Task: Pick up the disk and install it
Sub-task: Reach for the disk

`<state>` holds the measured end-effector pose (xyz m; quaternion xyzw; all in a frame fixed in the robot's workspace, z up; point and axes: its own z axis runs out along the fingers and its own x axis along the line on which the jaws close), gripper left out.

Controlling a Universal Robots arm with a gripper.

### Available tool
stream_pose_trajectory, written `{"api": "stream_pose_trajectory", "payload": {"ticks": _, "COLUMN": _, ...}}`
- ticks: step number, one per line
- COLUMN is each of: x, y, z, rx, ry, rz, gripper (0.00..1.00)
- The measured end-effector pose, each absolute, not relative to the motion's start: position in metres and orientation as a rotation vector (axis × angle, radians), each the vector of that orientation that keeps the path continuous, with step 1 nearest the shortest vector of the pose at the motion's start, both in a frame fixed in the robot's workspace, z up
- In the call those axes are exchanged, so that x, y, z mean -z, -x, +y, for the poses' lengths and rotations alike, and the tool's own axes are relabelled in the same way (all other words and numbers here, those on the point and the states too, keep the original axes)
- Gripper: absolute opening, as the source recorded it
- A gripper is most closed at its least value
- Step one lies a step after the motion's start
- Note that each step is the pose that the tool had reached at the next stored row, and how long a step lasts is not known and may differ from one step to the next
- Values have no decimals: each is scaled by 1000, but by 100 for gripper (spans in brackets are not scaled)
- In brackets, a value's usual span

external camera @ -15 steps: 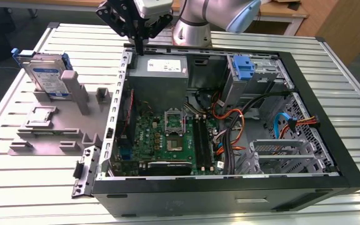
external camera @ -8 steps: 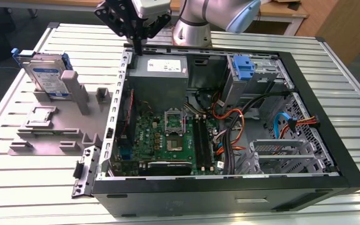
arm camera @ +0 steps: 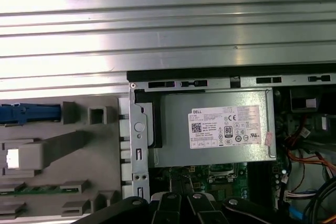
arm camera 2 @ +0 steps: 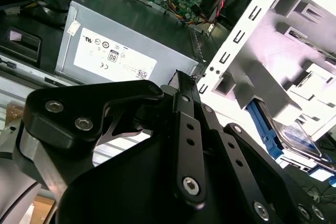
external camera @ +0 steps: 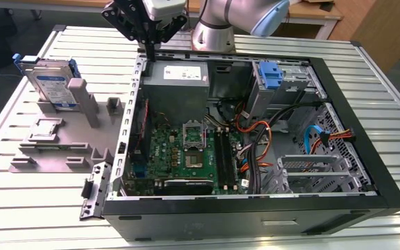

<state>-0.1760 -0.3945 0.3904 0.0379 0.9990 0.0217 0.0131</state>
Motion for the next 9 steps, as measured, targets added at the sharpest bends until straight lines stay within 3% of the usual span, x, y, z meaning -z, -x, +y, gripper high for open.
{"api": "stream_pose_trajectory", "payload": {"ticks": 9, "x": -390, "y": 181, "z": -395, "rx": -68, "ry": -118, "rz": 3113, "gripper": 10}}
